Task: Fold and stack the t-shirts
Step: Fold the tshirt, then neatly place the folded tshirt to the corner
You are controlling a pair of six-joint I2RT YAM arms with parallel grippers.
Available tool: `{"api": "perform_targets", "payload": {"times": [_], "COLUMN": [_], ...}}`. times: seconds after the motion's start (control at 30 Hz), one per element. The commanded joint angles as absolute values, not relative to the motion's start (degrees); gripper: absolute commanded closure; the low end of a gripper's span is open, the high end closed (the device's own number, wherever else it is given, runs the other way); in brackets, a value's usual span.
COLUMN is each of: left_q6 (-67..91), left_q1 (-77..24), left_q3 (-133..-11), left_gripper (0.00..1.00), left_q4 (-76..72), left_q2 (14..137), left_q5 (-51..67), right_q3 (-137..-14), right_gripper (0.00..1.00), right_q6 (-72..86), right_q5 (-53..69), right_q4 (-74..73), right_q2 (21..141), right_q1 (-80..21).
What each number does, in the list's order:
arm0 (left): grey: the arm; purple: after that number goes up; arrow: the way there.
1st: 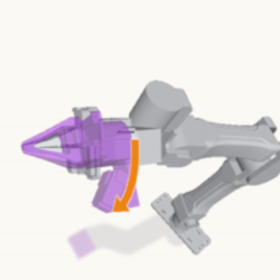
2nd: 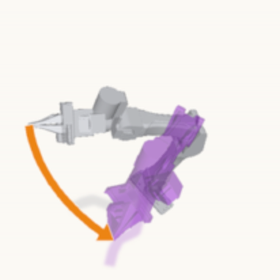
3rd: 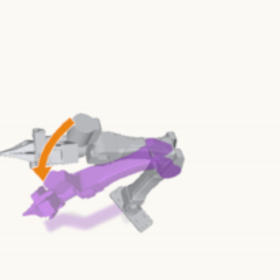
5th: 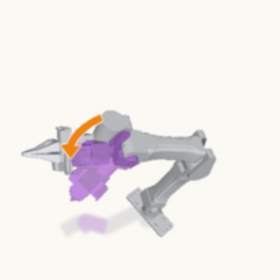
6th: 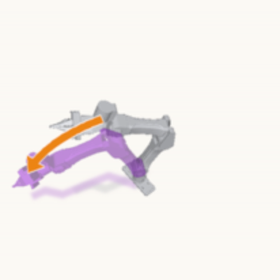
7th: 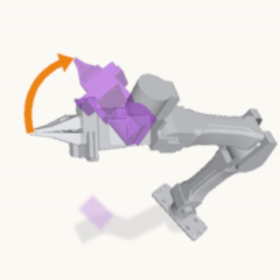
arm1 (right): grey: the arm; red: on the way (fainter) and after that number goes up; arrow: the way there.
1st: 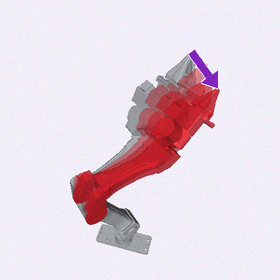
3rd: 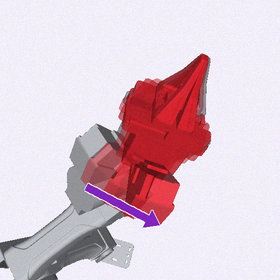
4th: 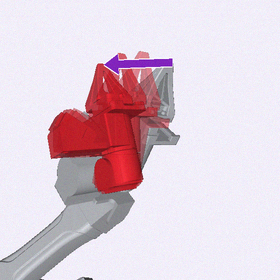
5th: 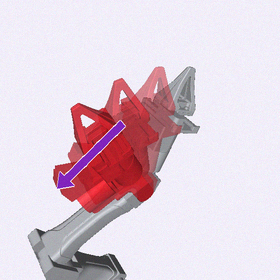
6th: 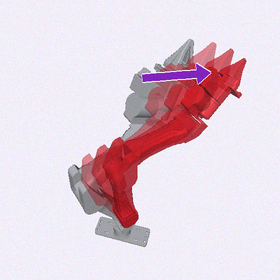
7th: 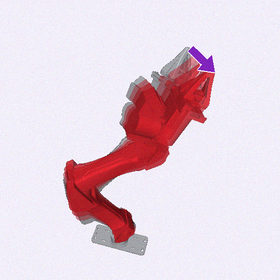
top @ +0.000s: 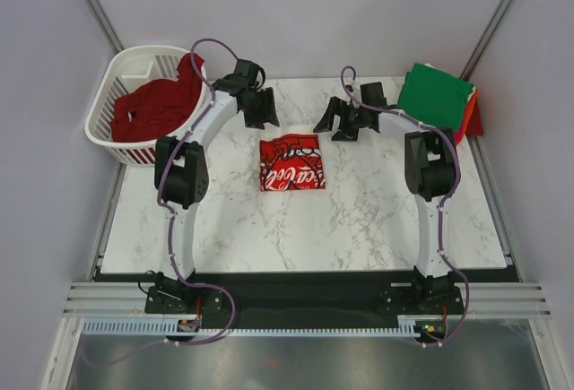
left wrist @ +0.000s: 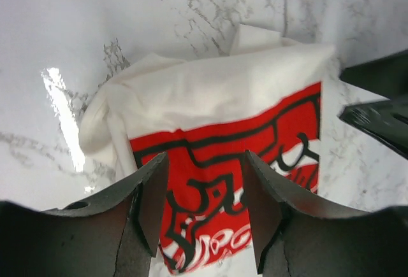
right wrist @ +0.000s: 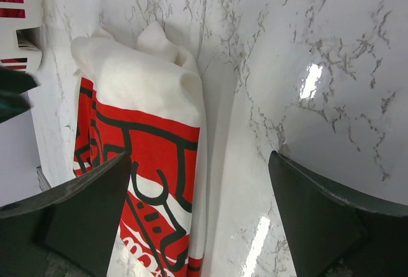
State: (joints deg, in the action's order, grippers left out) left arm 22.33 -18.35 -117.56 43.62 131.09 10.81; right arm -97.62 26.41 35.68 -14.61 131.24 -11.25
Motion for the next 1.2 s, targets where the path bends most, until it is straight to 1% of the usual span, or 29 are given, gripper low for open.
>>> {"api": "perform_targets", "payload": {"times": [0.0,0.17,0.27,0.3,0.33,0.37,0.4,0.43,0.5,0.57,0.6,0.63,0.7,0.73,0.87,1.03,1.17], "left_q6": [20.92,21.71,21.45,21.10,21.35,21.36,21.44,21.62,21.62,21.10,20.83,20.31,19.69,19.25,19.69,20.57,21.00], "left_q1": [-18.81,-20.12,-22.58,-23.20,-24.51,-24.52,-24.52,-24.52,-24.52,-24.52,-24.52,-24.52,-24.43,-24.43,-24.43,-24.35,-24.43], "left_q3": [-115.41,-101.54,-92.05,-89.59,-79.38,-76.84,-74.55,-72.44,-67.34,-63.92,-63.11,-62.32,-60.74,-60.38,-59.24,-56.69,-53.88], "left_gripper": [0.42,0.43,0.44,0.44,0.45,0.45,0.45,0.45,0.44,0.44,0.43,0.43,0.43,0.43,0.43,0.44,0.44], "left_q4": [46.23,46.49,46.49,46.49,46.32,46.41,46.49,46.41,46.58,46.84,47.19,47.28,47.63,47.72,47.81,47.72,46.58], "left_q2": [119.20,105.84,99.61,97.84,90.69,90.62,88.70,84.24,80.09,74.90,73.58,72.52,70.23,69.70,67.86,65.40,61.71], "left_q5": [9.59,7.82,6.60,6.33,4.50,4.48,3.44,3.08,2.55,2.29,1.59,0.97,0.09,0.09,-1.84,-4.48,-6.59], "right_q3": [-96.41,-99.31,-101.59,-102.30,-104.13,-104.41,-104.59,-104.85,-105.55,-105.99,-106.08,-106.08,-105.47,-105.29,-104.07,-101.00,-101.25], "right_gripper": [0.02,0.04,0.09,0.17,0.29,0.29,0.32,0.40,0.44,0.55,0.62,0.76,0.89,1.00,1.00,1.00,1.00], "right_q6": [26.10,27.07,27.42,27.51,28.29,28.56,28.83,29.00,29.44,29.97,30.32,31.28,32.16,32.69,32.70,31.90,30.86], "right_q5": [33.22,31.91,29.89,29.88,29.36,29.09,29.00,29.09,29.27,29.18,29.35,30.31,31.81,33.12,36.47,38.32,37.97], "right_q4": [-13.45,-13.27,-13.36,-13.36,-13.27,-13.36,-13.36,-13.27,-13.27,-13.27,-13.27,-12.92,-11.08,-10.12,-8.79,-9.05,-11.51], "right_q2": [131.65,135.26,137.10,137.72,139.64,139.66,140.62,141.06,141.85,142.73,143.00,143.35,143.61,143.70,141.69,132.73,126.75], "right_q1": [-11.16,-12.13,-14.41,-15.11,-16.68,-16.87,-16.96,-16.96,-17.14,-17.31,-17.31,-17.31,-17.32,-17.31,-17.14,-14.43,-11.52]}}
